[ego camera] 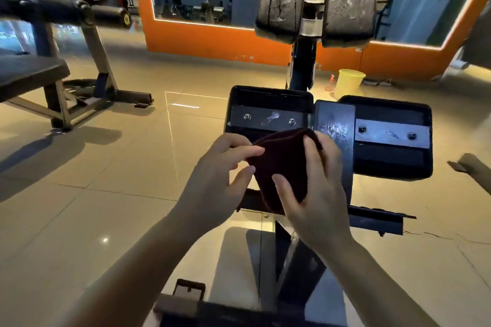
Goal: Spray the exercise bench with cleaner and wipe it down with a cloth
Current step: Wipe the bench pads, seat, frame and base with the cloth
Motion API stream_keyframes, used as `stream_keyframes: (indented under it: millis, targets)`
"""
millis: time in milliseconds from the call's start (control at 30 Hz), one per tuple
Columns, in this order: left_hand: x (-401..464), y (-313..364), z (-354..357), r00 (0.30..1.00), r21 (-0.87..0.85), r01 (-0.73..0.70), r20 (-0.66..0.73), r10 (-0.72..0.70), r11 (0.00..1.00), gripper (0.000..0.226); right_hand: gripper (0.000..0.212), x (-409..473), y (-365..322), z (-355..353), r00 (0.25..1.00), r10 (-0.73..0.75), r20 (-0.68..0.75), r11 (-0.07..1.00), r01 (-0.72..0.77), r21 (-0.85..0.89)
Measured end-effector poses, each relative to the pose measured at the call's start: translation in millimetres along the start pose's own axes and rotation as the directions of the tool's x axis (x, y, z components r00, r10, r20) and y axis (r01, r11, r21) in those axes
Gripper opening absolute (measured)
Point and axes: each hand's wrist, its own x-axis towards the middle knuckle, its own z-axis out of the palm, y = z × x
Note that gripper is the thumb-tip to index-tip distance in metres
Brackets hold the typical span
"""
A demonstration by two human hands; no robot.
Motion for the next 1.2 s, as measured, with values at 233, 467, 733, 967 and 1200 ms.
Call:
stream_keyframes:
  millis: [233,467,733,967,1200]
  targets:
    - [17,-8,-30,0.972,-0.118,0.014,0.233,0.014,0.993,0.029,0.076,16,-30,-2,0.996,0.042,-0.079,0.986,-0.054,-0.156]
    - [25,-5,-75,0.942,-0.35,-0.037,0.301,0.149,0.936,0.032,0.078,16,-79,-35,0.993,0.042,-0.11,0.926,-0.08,-0.37]
    - [31,-24,-109,0.896,-0.387,-0.177,0.317,0.311,0.905,0.044,0.069,27,-111,-57,0.986,-0.044,-0.159,0.818,-0.056,-0.573]
    - [50,-56,-87,0.88,-0.038,-0.299,0.375,0.291,0.953,0.049,0.066,13,-77,-58,0.968,-0.086,-0.236,0.794,-0.077,-0.604]
    - [91,-117,-33,0.899,0.16,-0.382,0.292,0.326,0.91,0.06,0.066,33,4,2,0.935,0.166,-0.314,0.841,-0.3,-0.45]
